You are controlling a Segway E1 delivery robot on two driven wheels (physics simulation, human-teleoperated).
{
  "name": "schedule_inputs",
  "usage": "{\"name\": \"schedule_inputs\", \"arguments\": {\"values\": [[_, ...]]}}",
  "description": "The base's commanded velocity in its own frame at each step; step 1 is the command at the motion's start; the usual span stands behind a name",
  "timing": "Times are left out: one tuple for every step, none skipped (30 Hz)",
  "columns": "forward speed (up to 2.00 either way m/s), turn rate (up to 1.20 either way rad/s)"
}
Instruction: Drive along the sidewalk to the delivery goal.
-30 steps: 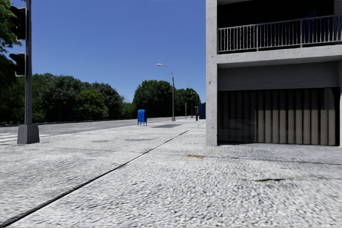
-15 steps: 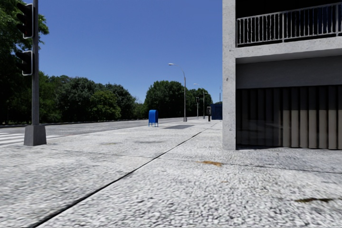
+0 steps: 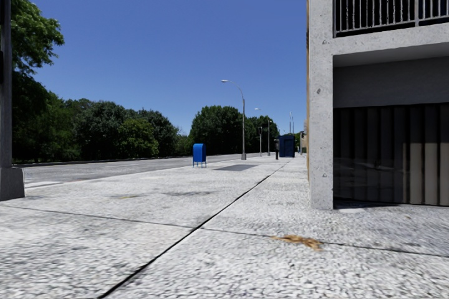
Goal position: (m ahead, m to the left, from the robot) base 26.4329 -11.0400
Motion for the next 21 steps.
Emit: {"name": "schedule_inputs", "arguments": {"values": [[2.00, 0.00], [2.00, 0.00], [2.00, 0.00], [2.00, 0.00], [2.00, 0.00], [2.00, 0.00], [2.00, 0.00], [2.00, 0.00], [2.00, 0.00], [2.00, 0.00], [2.00, 0.00], [2.00, 0.00], [2.00, 0.00], [2.00, 0.00], [2.00, 0.00], [2.00, 0.00], [2.00, 0.00], [2.00, 0.00], [2.00, 0.00], [2.00, 0.00], [2.00, 0.00]]}}
